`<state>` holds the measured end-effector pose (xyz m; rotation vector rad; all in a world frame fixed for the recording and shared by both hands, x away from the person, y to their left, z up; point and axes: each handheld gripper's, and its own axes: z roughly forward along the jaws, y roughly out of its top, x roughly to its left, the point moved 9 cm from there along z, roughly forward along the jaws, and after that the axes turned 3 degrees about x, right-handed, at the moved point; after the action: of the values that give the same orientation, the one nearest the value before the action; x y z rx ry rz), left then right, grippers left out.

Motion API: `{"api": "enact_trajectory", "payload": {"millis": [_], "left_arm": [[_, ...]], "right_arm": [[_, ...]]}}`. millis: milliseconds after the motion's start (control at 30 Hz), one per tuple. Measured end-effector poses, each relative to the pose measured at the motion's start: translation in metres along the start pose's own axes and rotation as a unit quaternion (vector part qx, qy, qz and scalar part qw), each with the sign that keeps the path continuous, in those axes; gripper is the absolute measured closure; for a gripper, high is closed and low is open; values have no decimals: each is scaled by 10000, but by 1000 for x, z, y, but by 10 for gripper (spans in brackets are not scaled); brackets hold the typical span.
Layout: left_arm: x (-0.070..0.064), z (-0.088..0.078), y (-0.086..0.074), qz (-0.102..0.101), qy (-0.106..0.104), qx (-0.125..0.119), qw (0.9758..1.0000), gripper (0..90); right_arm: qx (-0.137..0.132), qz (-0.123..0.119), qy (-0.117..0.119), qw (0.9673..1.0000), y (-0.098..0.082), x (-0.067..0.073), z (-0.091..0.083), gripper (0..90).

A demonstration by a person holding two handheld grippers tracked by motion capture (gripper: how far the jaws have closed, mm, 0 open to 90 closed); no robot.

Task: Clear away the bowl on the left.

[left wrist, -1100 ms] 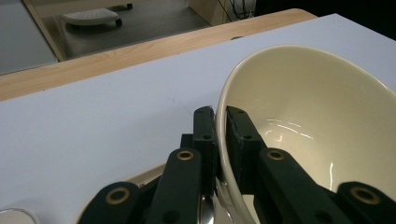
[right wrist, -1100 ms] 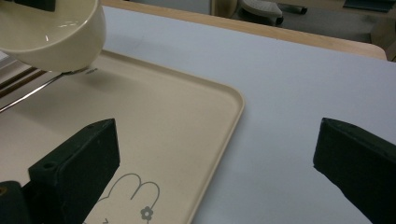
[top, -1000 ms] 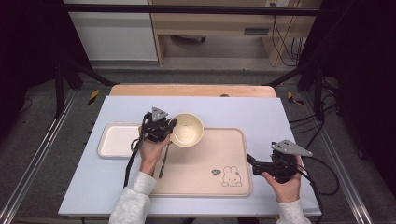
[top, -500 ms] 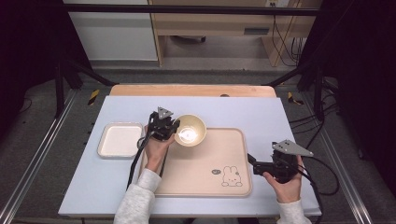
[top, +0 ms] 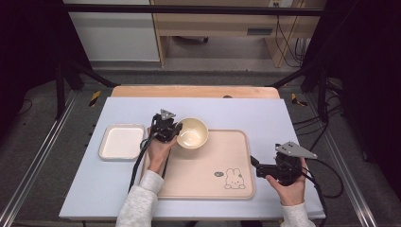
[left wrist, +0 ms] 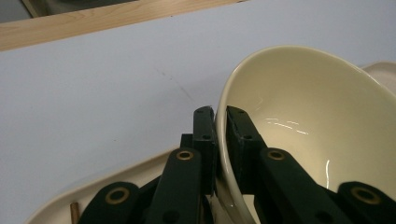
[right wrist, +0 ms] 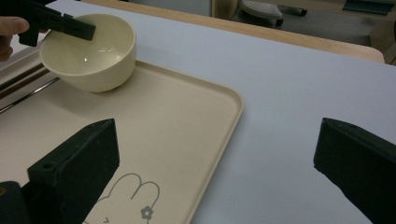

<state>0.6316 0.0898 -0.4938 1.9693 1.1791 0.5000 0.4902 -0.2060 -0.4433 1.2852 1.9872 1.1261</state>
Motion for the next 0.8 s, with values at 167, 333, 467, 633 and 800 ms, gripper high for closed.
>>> {"api": "enact_trajectory", "payload": {"millis": [167,333,467,633,800], "left_arm": [[0,2,-1,18,-7,48,10000,829],[1,5,0,55,53,137,9999,826],[4,7,-3,29,105,226,9997,821],[8,10,-6,62,132,306,9994,813],[9,11,-7,60,129,330,9994,808]], "right_arm": [[23,3,0,10000,0,1,1,6],[36,-22,-8,10000,-1,1,1,6],[22,-26,-18,10000,0,1,1,6],[22,-27,-9,10000,0,1,1,6],[12,-26,-4,10000,0,1,1,6]]}}
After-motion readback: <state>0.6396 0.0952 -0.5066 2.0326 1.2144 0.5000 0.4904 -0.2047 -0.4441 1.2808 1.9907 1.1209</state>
